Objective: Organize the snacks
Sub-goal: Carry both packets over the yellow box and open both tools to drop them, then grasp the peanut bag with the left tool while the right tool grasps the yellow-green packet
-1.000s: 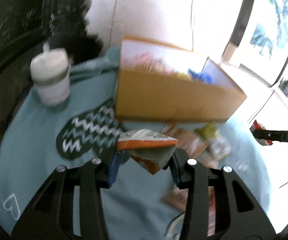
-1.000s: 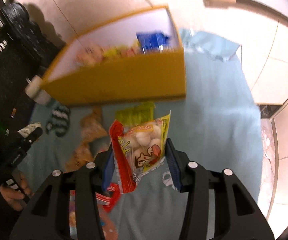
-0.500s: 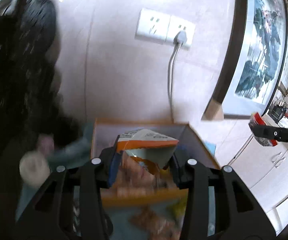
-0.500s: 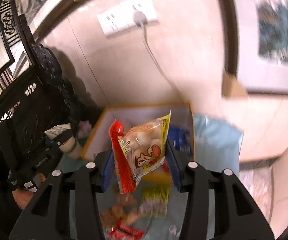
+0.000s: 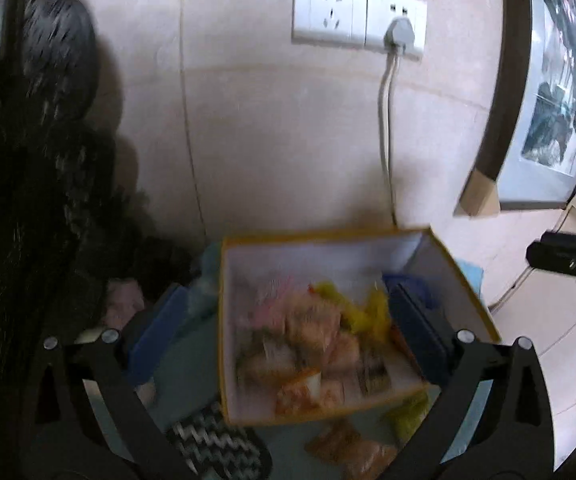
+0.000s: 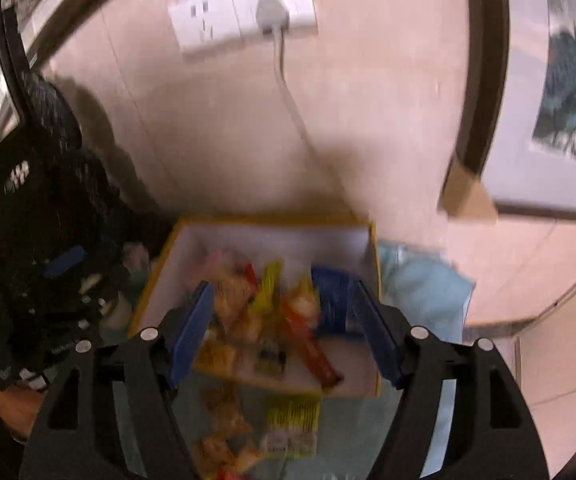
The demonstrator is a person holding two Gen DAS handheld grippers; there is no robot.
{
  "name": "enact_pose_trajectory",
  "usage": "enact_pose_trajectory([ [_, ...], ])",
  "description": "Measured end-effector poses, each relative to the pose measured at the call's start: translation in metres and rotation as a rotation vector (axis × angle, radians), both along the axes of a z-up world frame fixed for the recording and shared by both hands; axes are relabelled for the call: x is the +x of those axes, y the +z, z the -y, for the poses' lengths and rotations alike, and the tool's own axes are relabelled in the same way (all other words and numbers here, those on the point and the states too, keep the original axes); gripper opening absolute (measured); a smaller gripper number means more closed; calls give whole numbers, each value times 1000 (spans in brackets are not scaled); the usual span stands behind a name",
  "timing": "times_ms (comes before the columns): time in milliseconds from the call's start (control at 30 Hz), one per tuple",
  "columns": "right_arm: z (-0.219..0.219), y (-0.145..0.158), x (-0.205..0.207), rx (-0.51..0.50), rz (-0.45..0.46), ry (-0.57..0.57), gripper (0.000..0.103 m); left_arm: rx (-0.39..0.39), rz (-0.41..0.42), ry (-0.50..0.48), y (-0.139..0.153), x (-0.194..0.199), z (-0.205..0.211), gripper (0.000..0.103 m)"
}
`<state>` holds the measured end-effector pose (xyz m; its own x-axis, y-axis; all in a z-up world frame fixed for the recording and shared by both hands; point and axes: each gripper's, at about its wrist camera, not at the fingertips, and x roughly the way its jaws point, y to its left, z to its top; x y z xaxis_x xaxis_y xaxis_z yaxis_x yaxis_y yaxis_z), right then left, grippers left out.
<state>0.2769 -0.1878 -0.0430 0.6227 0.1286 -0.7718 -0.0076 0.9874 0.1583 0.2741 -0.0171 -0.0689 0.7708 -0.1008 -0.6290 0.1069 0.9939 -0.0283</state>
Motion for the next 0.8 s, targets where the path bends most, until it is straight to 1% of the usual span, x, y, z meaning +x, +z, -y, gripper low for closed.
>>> enact_pose_trajectory([
  [67,-2,-23,-16,7,-47,7,73,-14,-26,-5,-26,-24,-3,101],
  [133,-5,-55,-36,0,-112,5,73,10,-57,-34,-60,-53,1,101],
  [167,-8,-78,-47,-12,-155,6,73,35,-86,-57,-79,-67,5,101],
  [200,-9,-91,-55,-22,-181,8,73,54,-118,-78,-96,-78,9,101],
  [233,-10,-106,-62,-32,-212,6,73,79,-166,-113,-119,-92,13,101],
  [267,-10,-126,-70,-31,-255,0,73,100,-191,-139,-134,-102,17,101],
  [333,-9,-145,-79,-27,-290,-15,73,165,-209,-190,-157,-122,24,101],
  [433,-10,-161,-84,-29,-319,-22,73,212,-210,-240,-174,-137,30,101],
  [533,-15,-165,-80,-39,-324,-11,73,221,-210,-261,-180,-137,32,101],
  [633,-23,-170,-72,-52,-334,2,73,185,-208,-269,-184,-132,32,101],
  [700,-28,-179,-66,-66,-349,4,73,168,-206,-281,-186,-130,33,101],
  [767,-33,-190,-58,-83,-376,1,73,122,-196,-320,-186,-131,34,101],
  [800,-34,-195,-56,-89,-384,-3,73,118,-189,-341,-185,-133,36,101],
])
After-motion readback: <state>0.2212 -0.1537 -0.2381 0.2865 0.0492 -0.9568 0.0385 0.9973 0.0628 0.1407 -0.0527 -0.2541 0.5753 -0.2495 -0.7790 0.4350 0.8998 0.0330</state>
